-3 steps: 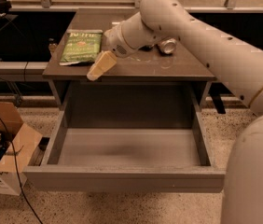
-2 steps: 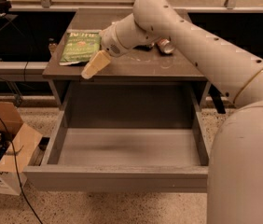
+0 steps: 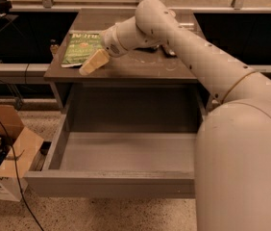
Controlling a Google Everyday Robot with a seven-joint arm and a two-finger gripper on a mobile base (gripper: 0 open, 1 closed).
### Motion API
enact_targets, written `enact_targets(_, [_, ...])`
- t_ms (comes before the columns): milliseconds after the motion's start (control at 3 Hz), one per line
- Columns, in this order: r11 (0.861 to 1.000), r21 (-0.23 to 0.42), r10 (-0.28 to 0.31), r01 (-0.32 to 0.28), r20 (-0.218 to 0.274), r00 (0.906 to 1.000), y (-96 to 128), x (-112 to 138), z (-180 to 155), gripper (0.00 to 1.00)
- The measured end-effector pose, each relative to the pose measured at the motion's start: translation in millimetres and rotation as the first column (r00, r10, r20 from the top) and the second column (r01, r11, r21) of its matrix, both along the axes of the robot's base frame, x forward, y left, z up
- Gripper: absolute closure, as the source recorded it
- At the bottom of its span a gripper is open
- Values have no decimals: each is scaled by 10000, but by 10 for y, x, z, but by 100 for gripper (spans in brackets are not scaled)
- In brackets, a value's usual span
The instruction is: Place green jalapeno chip bag into top drawer
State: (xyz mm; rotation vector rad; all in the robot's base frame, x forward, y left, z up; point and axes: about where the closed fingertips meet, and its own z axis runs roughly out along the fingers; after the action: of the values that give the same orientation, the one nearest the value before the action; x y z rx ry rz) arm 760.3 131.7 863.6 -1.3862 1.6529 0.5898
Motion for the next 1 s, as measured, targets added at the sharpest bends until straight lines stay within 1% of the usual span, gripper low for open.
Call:
enact_targets(333, [9985, 512, -157, 168, -217, 9996, 45, 153, -55, 0])
enact_targets(667, [9959, 817, -348, 389, -515, 9981, 45, 282, -139, 0])
enact_targets(1000, [9937, 958, -511, 580, -736, 9960, 38, 399, -198, 0])
